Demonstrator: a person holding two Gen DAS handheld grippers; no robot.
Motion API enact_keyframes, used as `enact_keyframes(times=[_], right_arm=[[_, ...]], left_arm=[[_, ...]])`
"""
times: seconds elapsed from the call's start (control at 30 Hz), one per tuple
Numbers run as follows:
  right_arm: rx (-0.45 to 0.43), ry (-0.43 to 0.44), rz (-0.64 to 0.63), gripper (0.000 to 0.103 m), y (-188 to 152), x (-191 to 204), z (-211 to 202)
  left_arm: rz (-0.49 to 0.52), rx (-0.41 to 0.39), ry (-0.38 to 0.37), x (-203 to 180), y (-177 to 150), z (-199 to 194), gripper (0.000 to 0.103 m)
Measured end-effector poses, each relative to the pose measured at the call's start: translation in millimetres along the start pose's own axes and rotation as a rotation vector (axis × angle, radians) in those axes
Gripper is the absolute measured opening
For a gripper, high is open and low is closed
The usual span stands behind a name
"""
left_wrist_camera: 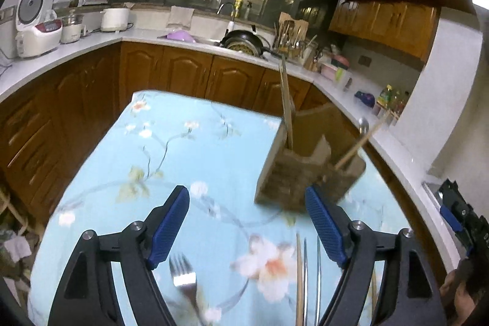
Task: Organize utensils
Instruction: 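Move both grippers back down to the remaining chopsticks on the cloth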
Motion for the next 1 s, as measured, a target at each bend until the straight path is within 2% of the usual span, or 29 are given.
enact_keyframes(times=[0.17,0.4,0.57,1.0], right_arm=[[0.033,-0.016,0.0,0.095,-25,-12,-15],[0.058,-0.034,-0.012,0.095,-47,-26,-26],[0.112,-0.049,-0.018,0.095,-71,-34,-25],[0.137,-0.06,-0.028,0.095,-82,-38,-17]], left_arm=[[-0.023,0.048,0.0,-6,-26,-17,0.078],[-0.027,0.108,-0.004,-20,-44,-28,0.078],[-0.021,0.141,0.0,-26,-51,-30,0.078],[-0.002,0.193,0.004,-28,-51,-21,0.078]])
Point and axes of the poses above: each gripper's, at about its wrist camera, not at the fingertips, and z roughly the way its jaws point, x to its left, y to its top, the point moved 4 cm from there along z, roughly the way its jaws point, and after that the axes turned 15 degrees about -y, right-handed, at the moved point
